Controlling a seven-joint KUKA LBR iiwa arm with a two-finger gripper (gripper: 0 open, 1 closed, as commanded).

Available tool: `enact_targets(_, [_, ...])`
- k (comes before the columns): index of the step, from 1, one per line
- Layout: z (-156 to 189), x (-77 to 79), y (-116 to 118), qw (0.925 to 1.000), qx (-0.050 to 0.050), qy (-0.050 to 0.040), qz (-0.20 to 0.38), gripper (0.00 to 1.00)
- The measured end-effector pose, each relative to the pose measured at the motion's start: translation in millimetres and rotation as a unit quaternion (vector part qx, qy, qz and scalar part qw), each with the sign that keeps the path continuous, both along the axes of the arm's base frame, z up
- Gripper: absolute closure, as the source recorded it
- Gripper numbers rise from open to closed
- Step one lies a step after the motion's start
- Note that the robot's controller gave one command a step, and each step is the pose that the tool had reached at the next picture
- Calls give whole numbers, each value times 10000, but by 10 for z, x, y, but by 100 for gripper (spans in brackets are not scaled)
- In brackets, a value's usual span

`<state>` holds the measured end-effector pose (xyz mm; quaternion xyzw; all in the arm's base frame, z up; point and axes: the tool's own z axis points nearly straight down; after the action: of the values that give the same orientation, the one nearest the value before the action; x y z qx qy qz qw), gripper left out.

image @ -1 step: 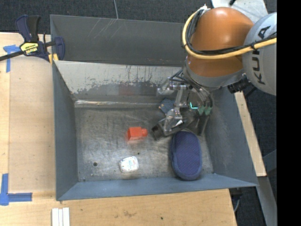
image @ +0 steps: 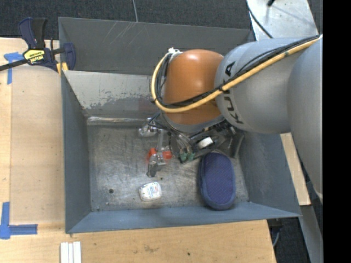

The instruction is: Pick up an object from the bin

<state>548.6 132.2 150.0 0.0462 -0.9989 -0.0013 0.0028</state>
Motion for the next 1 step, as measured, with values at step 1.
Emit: enact_targets(1, [-794,498,-547,9998,13,-66,184,0])
